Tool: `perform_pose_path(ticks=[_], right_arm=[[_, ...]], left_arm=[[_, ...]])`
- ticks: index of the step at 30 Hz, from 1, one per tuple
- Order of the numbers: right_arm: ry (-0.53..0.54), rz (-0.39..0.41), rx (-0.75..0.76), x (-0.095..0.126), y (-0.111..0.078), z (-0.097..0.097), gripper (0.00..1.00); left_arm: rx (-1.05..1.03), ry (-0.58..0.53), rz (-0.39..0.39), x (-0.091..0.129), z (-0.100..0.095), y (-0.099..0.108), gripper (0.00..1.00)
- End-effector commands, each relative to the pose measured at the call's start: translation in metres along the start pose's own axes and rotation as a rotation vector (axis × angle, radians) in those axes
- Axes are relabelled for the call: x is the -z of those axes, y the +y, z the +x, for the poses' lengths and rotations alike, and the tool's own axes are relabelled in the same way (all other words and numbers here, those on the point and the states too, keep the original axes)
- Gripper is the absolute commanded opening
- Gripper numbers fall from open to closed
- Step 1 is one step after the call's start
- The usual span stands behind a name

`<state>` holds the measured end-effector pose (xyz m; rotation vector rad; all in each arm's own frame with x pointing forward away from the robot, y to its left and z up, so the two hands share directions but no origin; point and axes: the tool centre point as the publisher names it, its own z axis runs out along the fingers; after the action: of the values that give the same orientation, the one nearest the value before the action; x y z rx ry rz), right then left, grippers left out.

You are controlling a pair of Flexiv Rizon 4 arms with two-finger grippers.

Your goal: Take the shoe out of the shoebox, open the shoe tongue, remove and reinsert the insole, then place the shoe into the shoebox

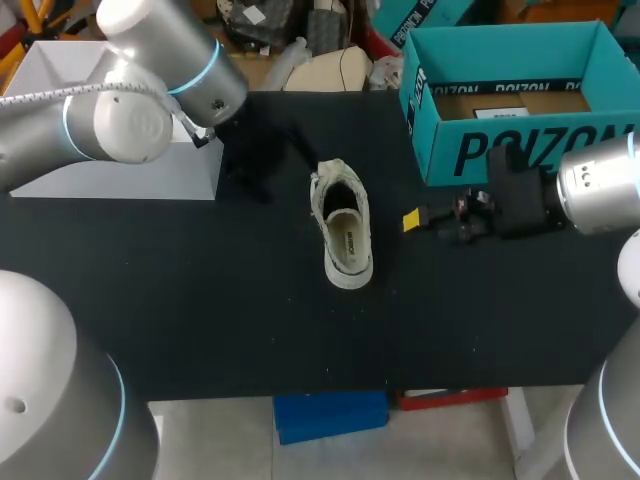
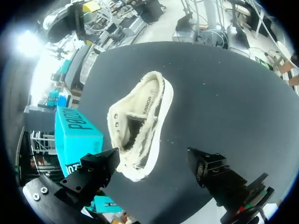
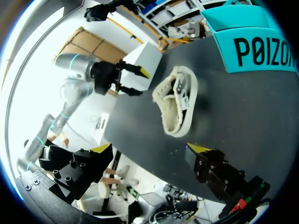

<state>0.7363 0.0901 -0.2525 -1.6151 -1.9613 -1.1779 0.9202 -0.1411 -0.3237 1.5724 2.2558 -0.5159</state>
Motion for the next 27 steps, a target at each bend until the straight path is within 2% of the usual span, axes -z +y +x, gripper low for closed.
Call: perform_pose_path(ticks=[1, 4, 5, 6, 7, 10, 20, 27], right_arm=[[-0.001, 0.001, -0.001, 0.0, 0.0, 0.0, 1.0], [-0.001, 0.001, -0.001, 0.0, 0.0, 0.0, 1.0], [-0.001, 0.001, -0.001, 0.0, 0.0, 0.0, 1.0], [-0.001, 0.001, -0.001, 0.0, 0.0, 0.0, 1.0], [-0.001, 0.001, -0.001, 0.0, 0.0, 0.0, 1.0], [-0.001, 0.001, -0.001, 0.0, 0.0, 0.0, 1.0], [-0.001, 0.001, -0.001, 0.0, 0.0, 0.0, 1.0], [-0.001, 0.001, -0.001, 0.0, 0.0, 0.0, 1.0]], left_arm=[[-0.448, 0.005, -0.014, -0.014, -0.004, -0.01, 0.87], [-0.508, 0.034, -0.002, -0.02, -0.004, -0.015, 0.76], [-0.511, 0.05, 0.001, -0.023, -0.003, -0.016, 0.66], [-0.524, 0.055, 0.001, -0.026, -0.003, -0.017, 0.62], [-0.533, 0.068, 0.003, -0.028, -0.002, -0.018, 0.61], [-0.539, 0.1, 0.009, -0.035, 0.0, -0.02, 0.5], [-0.429, 0.17, 0.055, -0.062, -0.007, -0.019, 0.48], [-0.393, 0.215, 0.029, -0.076, -0.011, -0.018, 0.45]])
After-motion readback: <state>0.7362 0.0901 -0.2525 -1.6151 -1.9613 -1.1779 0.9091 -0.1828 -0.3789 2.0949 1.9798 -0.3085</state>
